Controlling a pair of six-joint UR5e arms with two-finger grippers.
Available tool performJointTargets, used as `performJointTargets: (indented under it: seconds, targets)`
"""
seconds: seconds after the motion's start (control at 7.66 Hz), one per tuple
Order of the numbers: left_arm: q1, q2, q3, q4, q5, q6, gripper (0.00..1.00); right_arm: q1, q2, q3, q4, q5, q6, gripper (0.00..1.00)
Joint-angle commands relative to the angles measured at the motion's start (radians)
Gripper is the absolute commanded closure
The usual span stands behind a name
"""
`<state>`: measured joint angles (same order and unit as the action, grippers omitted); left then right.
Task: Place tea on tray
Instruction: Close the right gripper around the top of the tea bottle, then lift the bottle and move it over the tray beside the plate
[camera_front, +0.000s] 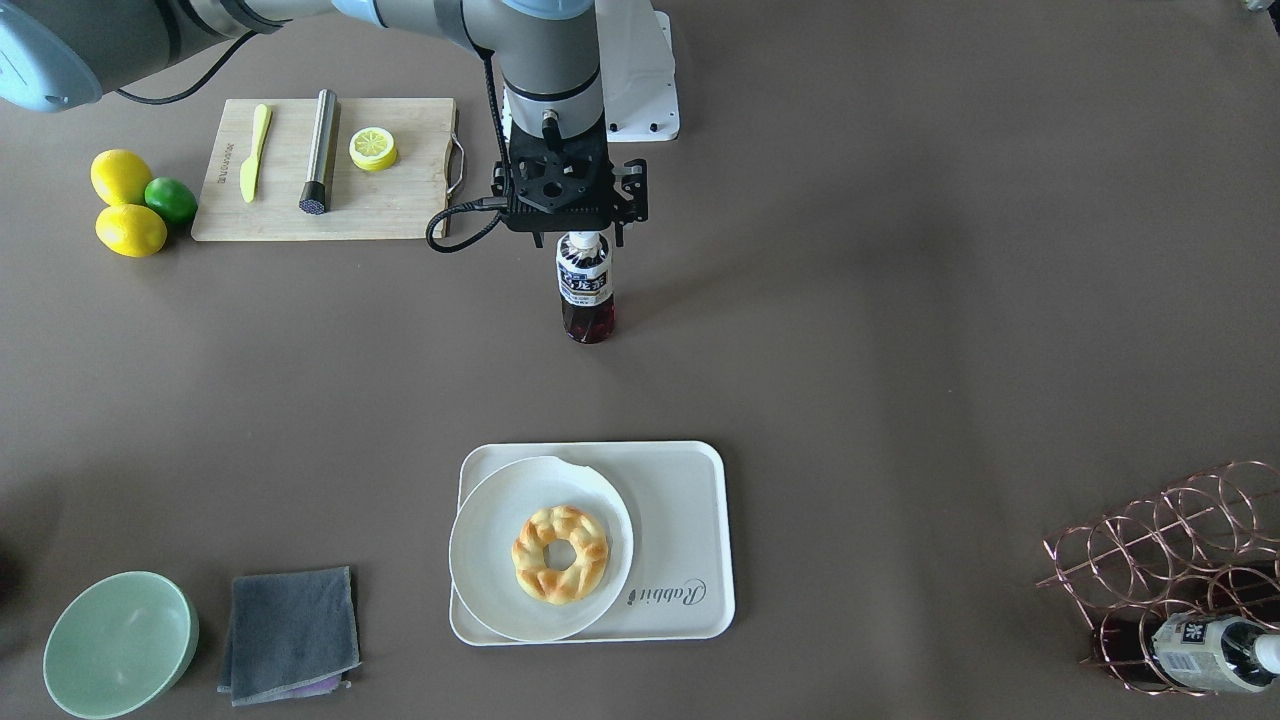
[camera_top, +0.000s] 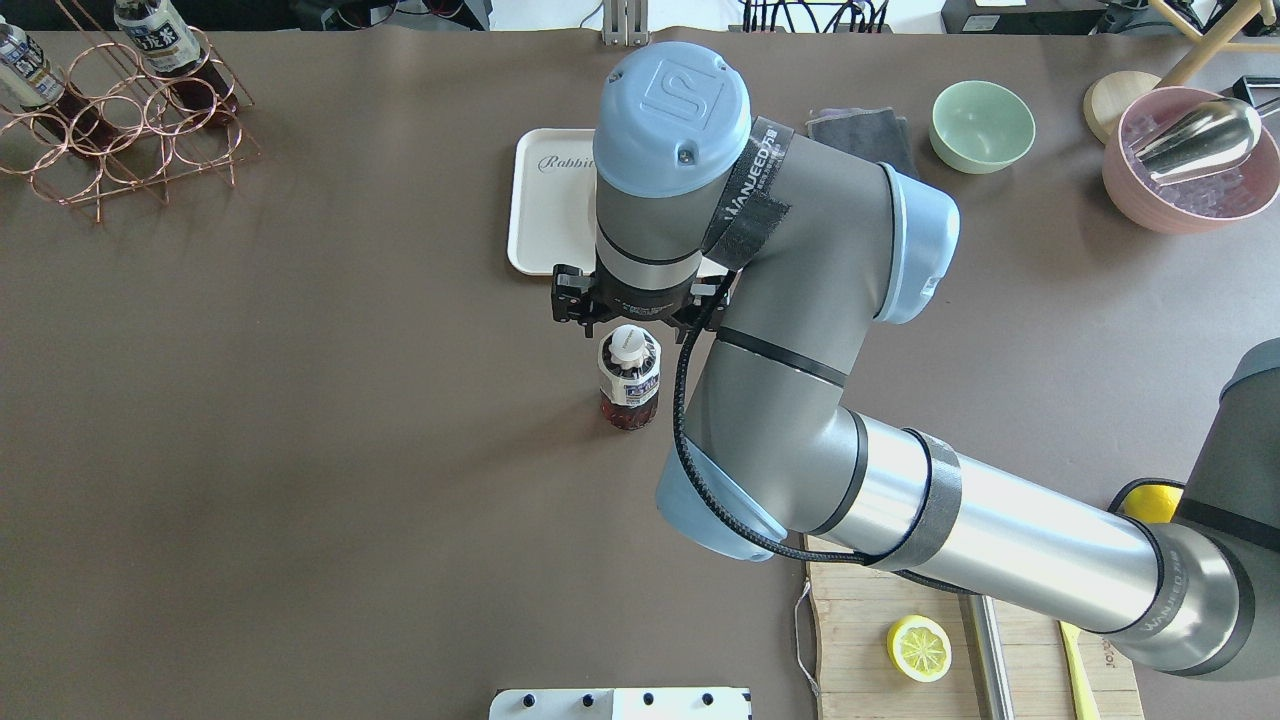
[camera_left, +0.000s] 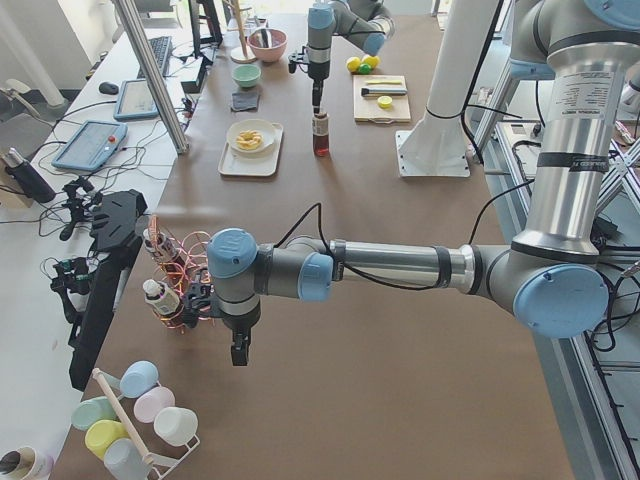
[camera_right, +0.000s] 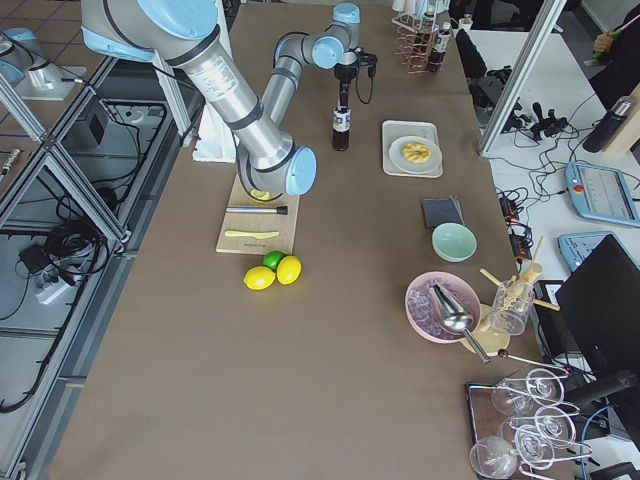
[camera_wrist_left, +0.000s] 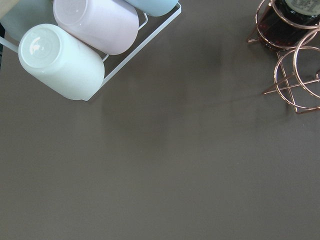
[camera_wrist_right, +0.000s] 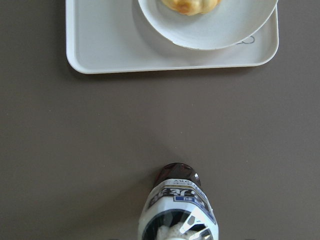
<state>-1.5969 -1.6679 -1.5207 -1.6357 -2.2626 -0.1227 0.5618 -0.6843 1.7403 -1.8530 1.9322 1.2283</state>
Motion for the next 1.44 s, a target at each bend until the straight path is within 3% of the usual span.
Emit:
performJointTargets:
  seconds: [0.0,0.13,0.26,0.52,0.91,1.05,1.31]
  targets:
    - [0.002,-0.004,0.005,0.0,0.0,0.0,0.02,-0.011,0.0,0.001,0.0,-0.007,0.004,0.5]
    - [0.002,-0.003,0.004,0.0,0.0,0.0,0.02,-0.008,0.0,0.002,0.001,-0.009,0.004,0.8]
    - [0.002,-0.004,0.004,0.0,0.0,0.0,0.02,0.003,0.0,0.004,0.001,-0.006,0.0,1.0]
    - [0.002,-0.007,0.004,0.0,0.0,0.0,0.02,0.032,0.006,0.008,-0.009,0.001,-0.004,1.0]
    - [0.002,-0.012,0.004,0.0,0.0,0.0,0.02,0.137,0.138,0.018,-0.181,0.073,-0.059,1.0]
    - [0.006,-0.021,0.007,0.002,0.0,0.0,0.02,0.162,0.199,-0.078,-0.178,0.074,-0.064,1.0]
    - [0.008,-0.039,0.04,-0.003,-0.002,0.0,0.02,0.203,0.392,-0.39,-0.113,0.114,-0.066,1.0]
